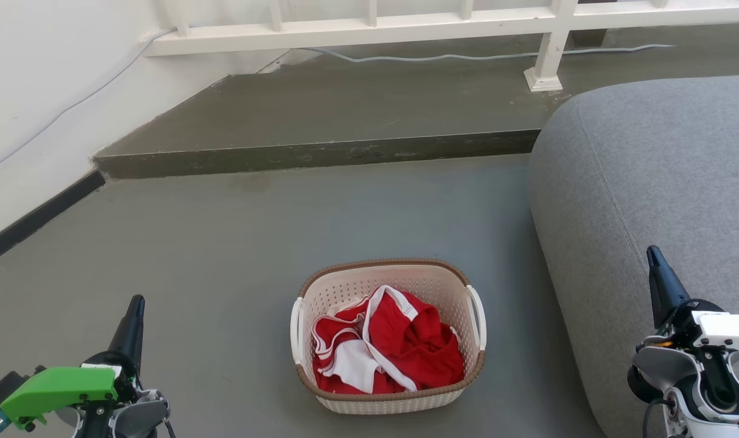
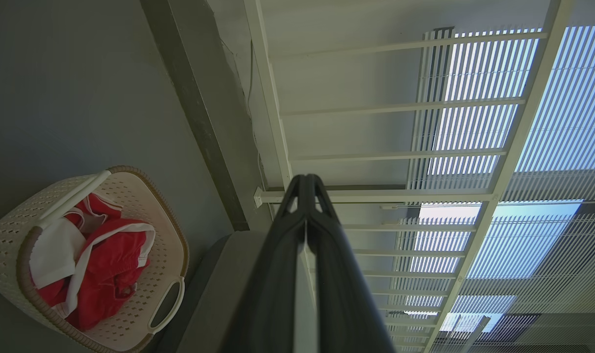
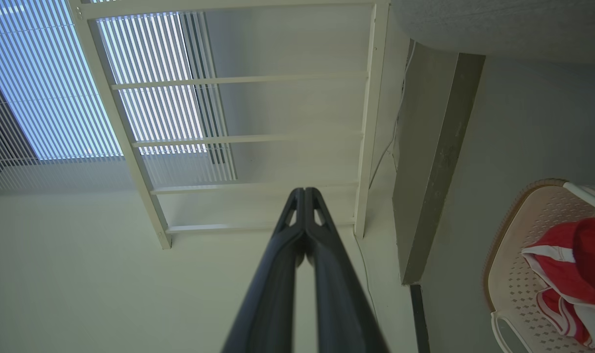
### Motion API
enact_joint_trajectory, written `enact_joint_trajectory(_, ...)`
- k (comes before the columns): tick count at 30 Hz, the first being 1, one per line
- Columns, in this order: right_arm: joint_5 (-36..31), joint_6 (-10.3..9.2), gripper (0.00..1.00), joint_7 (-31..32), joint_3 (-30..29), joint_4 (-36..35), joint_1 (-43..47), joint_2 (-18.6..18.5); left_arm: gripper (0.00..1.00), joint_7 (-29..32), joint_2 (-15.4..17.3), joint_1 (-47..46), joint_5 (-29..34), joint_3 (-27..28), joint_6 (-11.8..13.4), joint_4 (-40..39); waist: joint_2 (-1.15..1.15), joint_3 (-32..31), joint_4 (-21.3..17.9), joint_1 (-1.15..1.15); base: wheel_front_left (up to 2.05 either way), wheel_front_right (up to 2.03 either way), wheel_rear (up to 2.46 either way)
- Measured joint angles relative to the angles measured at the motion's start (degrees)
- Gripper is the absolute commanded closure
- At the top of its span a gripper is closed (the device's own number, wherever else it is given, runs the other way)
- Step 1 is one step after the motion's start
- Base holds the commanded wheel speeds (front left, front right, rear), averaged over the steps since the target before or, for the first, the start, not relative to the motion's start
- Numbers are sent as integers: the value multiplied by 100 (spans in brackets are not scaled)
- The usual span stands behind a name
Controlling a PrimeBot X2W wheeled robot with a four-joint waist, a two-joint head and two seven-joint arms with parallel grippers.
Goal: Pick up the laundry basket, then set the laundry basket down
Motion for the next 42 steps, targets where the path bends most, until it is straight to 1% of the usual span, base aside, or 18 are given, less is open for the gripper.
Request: enact_joint_trajectory(42, 0, 15, 100, 9, -7, -2, 0, 11, 100, 0, -1, -1, 0, 11, 0, -2, 0, 1, 0, 0, 0, 0, 0)
